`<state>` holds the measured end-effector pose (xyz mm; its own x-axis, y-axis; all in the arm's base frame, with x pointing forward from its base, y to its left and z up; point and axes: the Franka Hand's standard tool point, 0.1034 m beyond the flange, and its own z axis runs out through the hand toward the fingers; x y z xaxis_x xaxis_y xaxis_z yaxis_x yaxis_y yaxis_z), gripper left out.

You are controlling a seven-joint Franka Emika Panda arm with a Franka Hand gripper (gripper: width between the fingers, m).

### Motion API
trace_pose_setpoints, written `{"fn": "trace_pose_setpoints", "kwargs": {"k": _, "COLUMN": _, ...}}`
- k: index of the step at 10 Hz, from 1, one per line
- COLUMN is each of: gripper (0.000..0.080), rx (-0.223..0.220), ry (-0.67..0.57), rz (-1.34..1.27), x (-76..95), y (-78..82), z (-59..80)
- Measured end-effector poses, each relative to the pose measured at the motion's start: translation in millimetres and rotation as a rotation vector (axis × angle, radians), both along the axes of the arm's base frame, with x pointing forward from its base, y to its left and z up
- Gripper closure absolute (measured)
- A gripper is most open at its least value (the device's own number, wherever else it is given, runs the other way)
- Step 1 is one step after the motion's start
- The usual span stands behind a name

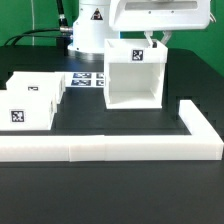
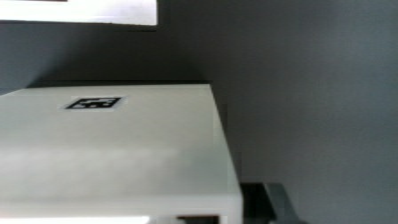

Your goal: Assemble drawer

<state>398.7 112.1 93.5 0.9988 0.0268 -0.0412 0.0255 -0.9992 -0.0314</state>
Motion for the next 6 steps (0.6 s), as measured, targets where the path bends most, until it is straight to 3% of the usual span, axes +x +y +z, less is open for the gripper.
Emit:
{"fn": "trace_pose_setpoints", "kwargs": {"k": 2, "gripper": 0.0763, "rx": 0.001, "ry": 0.0, "rz": 0.021, "x": 2.5, "y": -1.6, "z": 0.2}}
{"fn": "trace_pose_setpoints", "kwargs": {"k": 6, "gripper": 0.0762, "rx": 0.025, "ry": -0.037, "rz": 0.07, "x": 73.2, "y": -13.6, "z": 1.3}}
